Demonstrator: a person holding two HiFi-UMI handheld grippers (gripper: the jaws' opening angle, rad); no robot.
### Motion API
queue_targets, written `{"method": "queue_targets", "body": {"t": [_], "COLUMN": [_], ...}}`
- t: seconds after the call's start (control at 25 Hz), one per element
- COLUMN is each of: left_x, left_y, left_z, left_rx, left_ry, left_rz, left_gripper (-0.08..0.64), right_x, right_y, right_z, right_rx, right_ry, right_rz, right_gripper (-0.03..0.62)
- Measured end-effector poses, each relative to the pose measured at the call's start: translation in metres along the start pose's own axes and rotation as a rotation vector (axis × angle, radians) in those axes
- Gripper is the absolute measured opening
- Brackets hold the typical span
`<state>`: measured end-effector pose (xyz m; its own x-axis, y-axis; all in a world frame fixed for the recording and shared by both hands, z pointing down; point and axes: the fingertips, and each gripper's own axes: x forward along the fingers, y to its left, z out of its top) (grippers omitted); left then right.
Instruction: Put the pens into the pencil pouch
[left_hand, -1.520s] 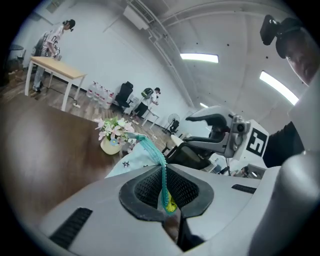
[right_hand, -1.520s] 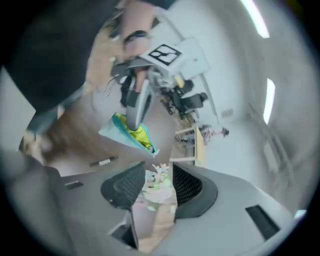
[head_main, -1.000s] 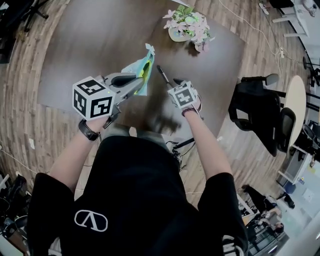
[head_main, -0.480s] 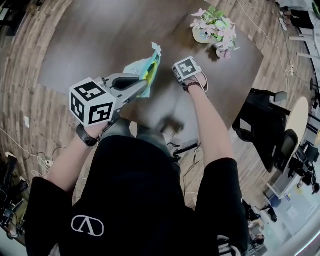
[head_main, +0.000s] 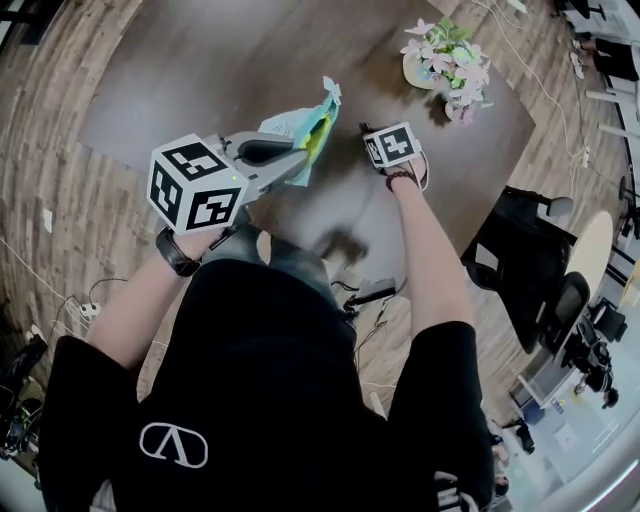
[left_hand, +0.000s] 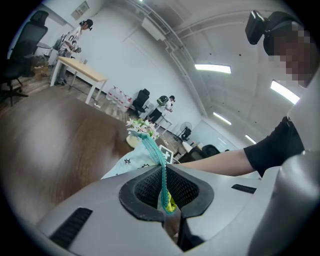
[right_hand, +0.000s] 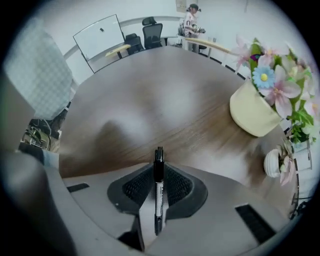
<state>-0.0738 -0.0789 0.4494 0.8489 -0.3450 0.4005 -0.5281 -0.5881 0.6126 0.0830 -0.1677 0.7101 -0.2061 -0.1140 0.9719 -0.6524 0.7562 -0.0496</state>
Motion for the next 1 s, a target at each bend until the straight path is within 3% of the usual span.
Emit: {"method": "queue_targets", "body": {"t": [0.2, 0.36, 0.52, 0.76, 0.88, 1.0], "left_x": [-0.002, 0.002, 0.013, 0.024, 0.03, 0.039], "left_y": [-0.002, -0.009, -0.02, -0.042, -0.053, -0.064], "left_z": [0.002, 0.004, 0.013, 0.03, 0.038, 0.044], "left_rx": [0.004, 0.017, 0.042, 0.072, 0.087, 0.098], "left_ry": [0.014, 0.025, 0.034, 0.034, 0.033, 0.04], "left_rz": [-0.017, -0.032, -0.051, -0.093, -0.11, -0.127], "left_gripper": [0.02, 0.02, 0.02, 0.02, 0.02, 0.02], "right_x": [-0.051, -0.117, -0.216, -0.392, -0.44, -0.459], "right_y": [-0.003, -0.005, -0.005, 0.027, 0.041, 0.052], "right_z": [0.018, 0.035, 0.049, 0.068, 0.069, 0.07], "right_rx": [0.061, 0.216, 0.331, 0.351, 0.353, 0.345], "right_ry": [-0.278, -0.594, -0.935, -1.441, -1.581, -1.657], "right_rz": [-0.035, -0.005, 0.023, 0.112, 0.152, 0.199], "right_gripper": [0.06, 0.06, 0.06, 0.06, 0.06, 0.06]}}
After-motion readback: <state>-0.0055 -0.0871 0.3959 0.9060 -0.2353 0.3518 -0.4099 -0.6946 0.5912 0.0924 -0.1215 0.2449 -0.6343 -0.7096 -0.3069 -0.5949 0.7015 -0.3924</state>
